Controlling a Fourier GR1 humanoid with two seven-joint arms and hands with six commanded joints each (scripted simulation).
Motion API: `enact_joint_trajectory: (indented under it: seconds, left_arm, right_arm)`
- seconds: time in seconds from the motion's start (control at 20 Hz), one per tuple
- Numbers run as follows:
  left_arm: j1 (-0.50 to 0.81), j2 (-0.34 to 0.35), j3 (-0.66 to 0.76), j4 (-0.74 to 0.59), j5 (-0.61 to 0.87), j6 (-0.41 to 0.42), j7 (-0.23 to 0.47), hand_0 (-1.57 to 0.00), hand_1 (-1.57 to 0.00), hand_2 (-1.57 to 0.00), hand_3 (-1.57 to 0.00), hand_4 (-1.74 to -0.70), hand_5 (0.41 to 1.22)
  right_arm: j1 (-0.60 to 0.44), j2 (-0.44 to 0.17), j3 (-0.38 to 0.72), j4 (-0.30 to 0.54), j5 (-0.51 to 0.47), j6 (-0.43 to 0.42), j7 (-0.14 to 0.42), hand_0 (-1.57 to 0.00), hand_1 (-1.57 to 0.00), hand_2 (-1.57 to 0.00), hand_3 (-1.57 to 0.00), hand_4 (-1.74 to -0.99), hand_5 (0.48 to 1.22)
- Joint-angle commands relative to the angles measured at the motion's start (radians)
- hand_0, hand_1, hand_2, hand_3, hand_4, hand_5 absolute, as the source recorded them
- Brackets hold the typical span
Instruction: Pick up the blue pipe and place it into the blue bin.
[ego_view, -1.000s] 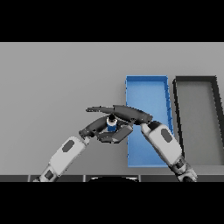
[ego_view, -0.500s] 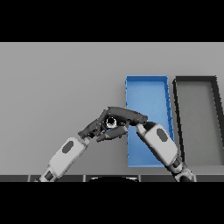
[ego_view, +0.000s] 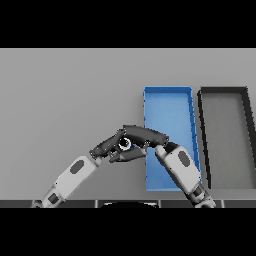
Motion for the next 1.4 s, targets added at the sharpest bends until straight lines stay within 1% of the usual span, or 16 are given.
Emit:
enact_joint_trajectory:
  seconds: [0.0,0.1,0.15,0.25,0.4,0.6,0.65,0.7,0.8,0.9,0.95,1.05,1.15,1.25,1.3,1.35]
  left_arm:
    - [-0.014,0.006,0.001,0.012,-0.005,-0.023,0.011,-0.78,-0.64,-0.65,-0.27,-1.25,1.220]
    - [-0.005,0.010,0.001,0.003,-0.025,-0.046,0.002,-0.50,-0.41,-0.42,-0.17,-1.11,1.184]
    - [-0.009,0.018,0.012,0.012,-0.027,-0.055,0.001,-0.40,-0.33,-0.33,-0.14,-1.05,1.118]
    - [-0.009,0.020,0.016,0.008,-0.071,-0.031,0.008,-0.26,-0.21,-0.21,-0.09,-0.95,0.964]
    - [-0.011,0.012,0.017,0.023,-0.081,-0.008,0.060,-0.13,-0.11,-0.11,-0.04,-0.85,0.794]
    - [-0.001,0.015,0.021,0.026,-0.071,-0.007,0.055,-0.05,-0.04,-0.04,-0.02,-0.83,0.659]
    - [0.009,0.010,0.027,0.011,-0.054,0.002,0.076,-0.04,-0.03,-0.04,-0.01,-0.84,0.636]
    - [0.012,0.006,0.030,0.015,-0.044,0.010,0.113,-0.03,-0.03,-0.03,-0.01,-0.85,0.623]
    - [0.018,0.008,0.033,0.005,-0.030,0.016,0.175,-0.02,-0.02,-0.02,-0.01,-0.87,0.612]
    - [0.023,0.006,0.027,0.009,-0.038,0.019,0.161,-0.01,-0.01,-0.01,0.00,-0.88,0.593]
    - [0.019,0.005,0.023,0.009,-0.045,0.023,0.175,-0.01,-0.01,-0.01,0.00,-0.88,0.572]
    - [0.027,0.018,0.023,0.006,-0.040,0.013,0.175,-0.01,0.00,-0.01,0.00,-0.87,0.543]
    - [0.038,0.024,0.021,-0.007,-0.043,0.016,0.170,0.00,0.00,0.00,0.00,-0.87,0.529]
    - [0.046,0.020,0.013,-0.008,-0.048,0.019,0.179,0.00,0.00,0.00,0.00,-0.86,0.515]
    - [0.034,0.012,0.014,0.005,-0.053,0.023,0.188,0.00,0.00,0.00,0.00,-0.87,0.509]
    - [0.036,0.016,0.017,0.005,-0.049,0.018,0.182,0.00,0.00,0.00,0.00,-0.86,0.503]
  right_arm:
    - [0.005,0.020,0.003,-0.007,0.011,0.000,0.010,-1.56,-1.56,-1.56,-1.55,-1.481,1.198]
    - [0.021,0.034,-0.005,-0.033,0.002,0.004,0.030,-1.56,-1.56,-1.56,-1.56,-1.482,1.206]
    - [0.009,0.045,-0.017,-0.021,0.009,0.007,0.039,-1.56,-1.56,-1.56,-1.56,-1.483,1.209]
    - [0.031,0.061,-0.026,-0.026,0.017,0.019,0.005,-1.57,-1.57,-1.57,-1.56,-1.484,1.214]
    - [0.020,0.083,-0.038,-0.038,0.015,0.020,0.032,-1.57,-1.57,-1.57,-1.57,-1.484,1.217]
    - [0.030,0.092,-0.052,-0.036,0.034,0.040,0.012,-1.57,-1.57,-1.57,-1.57,-1.485,1.219]
    - [0.024,0.101,-0.057,-0.036,0.040,0.034,0.014,-1.57,-1.57,-1.57,-1.57,-1.487,1.220]
    - [0.015,0.105,-0.067,-0.036,0.030,0.034,0.037,-1.57,-1.57,-1.57,-1.57,-1.488,1.220]
    - [0.018,0.110,-0.089,-0.017,0.028,0.045,0.018,-1.57,-1.57,-1.57,-1.57,-1.491,1.220]
    - [0.010,0.132,-0.113,-0.018,-0.082,0.029,0.099,-1.57,-1.57,-1.57,-1.57,-1.492,1.221]
    - [0.001,0.152,-0.119,-0.019,-0.161,-0.002,0.157,-1.57,-1.57,-1.57,-1.57,-1.492,1.221]
    - [-0.038,0.161,-0.145,-0.028,-0.291,-0.066,0.231,-1.57,-1.57,-1.57,-1.57,-1.493,1.221]
    - [-0.087,0.093,-0.142,-0.022,-0.393,-0.137,0.247,-1.57,-1.57,-1.57,-1.57,-1.494,1.221]
    - [-0.153,0.042,-0.150,-0.019,-0.440,-0.186,0.246,-1.57,-1.57,-1.57,-1.57,-1.492,1.221]
    - [-0.199,0.010,-0.144,-0.016,-0.470,-0.242,0.247,-1.57,-1.57,-1.57,-1.57,-1.492,1.221]
    - [-0.238,-0.009,-0.165,-0.022,-0.488,-0.266,0.243,-1.57,-1.57,-1.57,-1.57,-1.493,1.221]
